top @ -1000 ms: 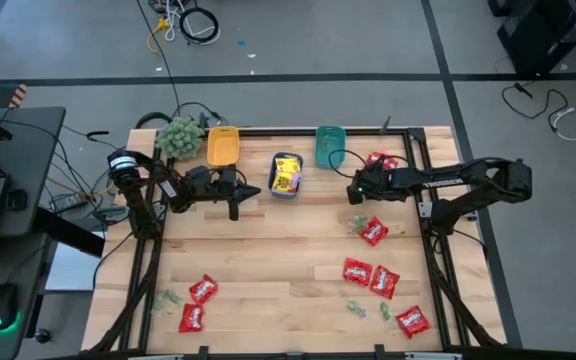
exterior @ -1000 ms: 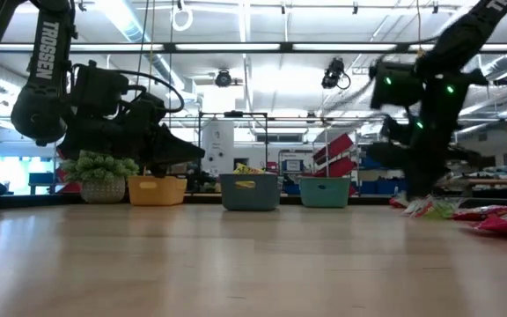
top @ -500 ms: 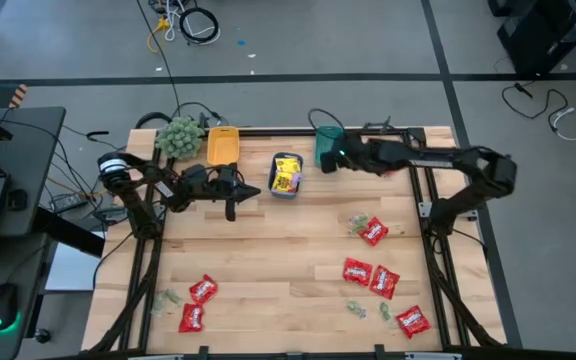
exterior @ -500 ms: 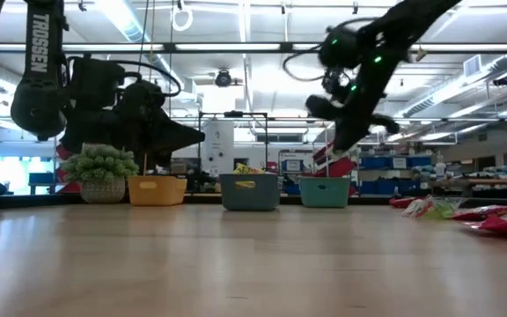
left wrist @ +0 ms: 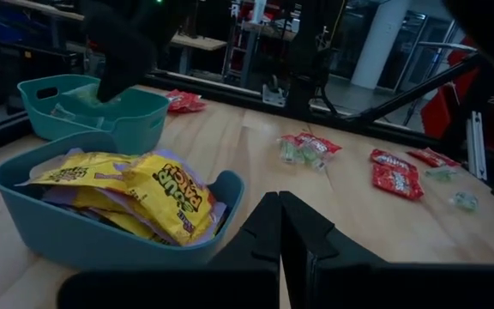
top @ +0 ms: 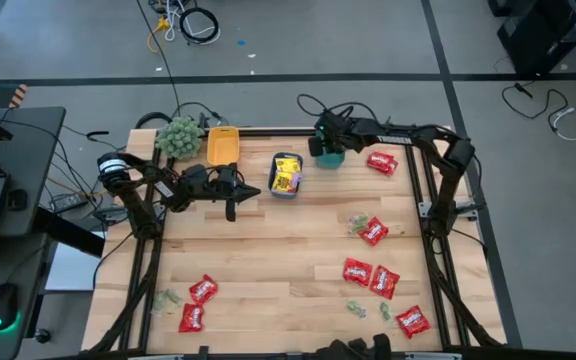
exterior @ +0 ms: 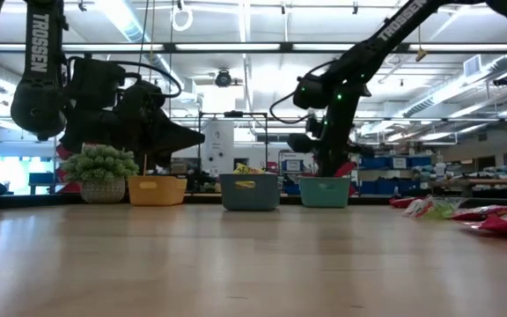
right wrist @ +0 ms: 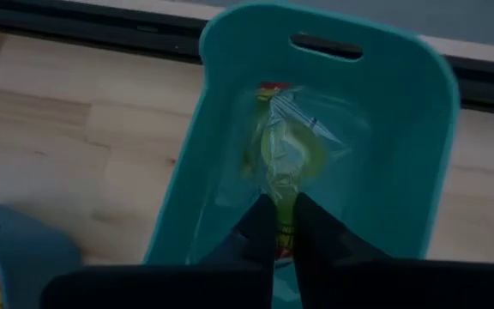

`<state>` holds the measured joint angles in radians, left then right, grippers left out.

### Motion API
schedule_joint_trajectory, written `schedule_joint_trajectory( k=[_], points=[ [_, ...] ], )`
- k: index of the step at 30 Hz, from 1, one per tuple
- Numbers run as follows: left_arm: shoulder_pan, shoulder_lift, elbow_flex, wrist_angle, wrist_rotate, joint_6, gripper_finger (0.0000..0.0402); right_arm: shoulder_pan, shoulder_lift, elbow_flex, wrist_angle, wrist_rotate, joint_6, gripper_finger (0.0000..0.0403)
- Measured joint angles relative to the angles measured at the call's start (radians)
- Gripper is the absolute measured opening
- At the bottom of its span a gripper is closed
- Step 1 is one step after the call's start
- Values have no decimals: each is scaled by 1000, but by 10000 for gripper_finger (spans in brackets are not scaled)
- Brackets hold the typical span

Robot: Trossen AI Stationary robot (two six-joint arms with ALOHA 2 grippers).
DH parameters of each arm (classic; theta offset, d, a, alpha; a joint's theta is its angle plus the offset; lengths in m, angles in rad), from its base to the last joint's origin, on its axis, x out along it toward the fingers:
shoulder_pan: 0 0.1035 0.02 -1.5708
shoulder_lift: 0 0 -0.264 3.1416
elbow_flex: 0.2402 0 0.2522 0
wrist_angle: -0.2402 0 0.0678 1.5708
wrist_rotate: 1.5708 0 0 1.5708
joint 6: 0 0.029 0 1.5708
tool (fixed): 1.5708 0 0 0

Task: Sort candy
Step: Put the green gummy into the green bin

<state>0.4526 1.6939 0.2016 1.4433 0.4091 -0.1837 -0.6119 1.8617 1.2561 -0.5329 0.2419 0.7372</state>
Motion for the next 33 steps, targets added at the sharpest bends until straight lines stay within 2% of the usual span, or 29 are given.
schedule_joint_trajectory(
  k=[6, 11, 14, 17, 22, 28, 30, 33],
  points=[
    [0, 0, 0, -6, 0, 0, 1, -9, -7, 4, -11, 14, -35, 83],
    [0, 0, 0, -7, 0, 0, 1, -14, -68, 4, -34, 17, -87, 126],
    [0, 0, 0, -7, 0, -1, 1, 1, -122, 4, -89, 17, -149, 138],
    [0, 0, 0, -13, 0, -1, 1, 66, -187, 4, -237, 31, -217, 126],
    [0, 0, 0, -19, 9, 27, 1, 253, -278, -23, -457, 33, -227, 66],
    [0, 0, 0, -20, 10, 28, 1, 489, -374, -166, -464, -50, -199, 5],
    [0, 0, 0, -20, 13, 29, 1, 561, -397, -220, -448, -43, -195, 3],
    [0, 0, 0, -20, 22, 30, 1, 633, -419, -299, -413, -40, -191, 20]
  ],
)
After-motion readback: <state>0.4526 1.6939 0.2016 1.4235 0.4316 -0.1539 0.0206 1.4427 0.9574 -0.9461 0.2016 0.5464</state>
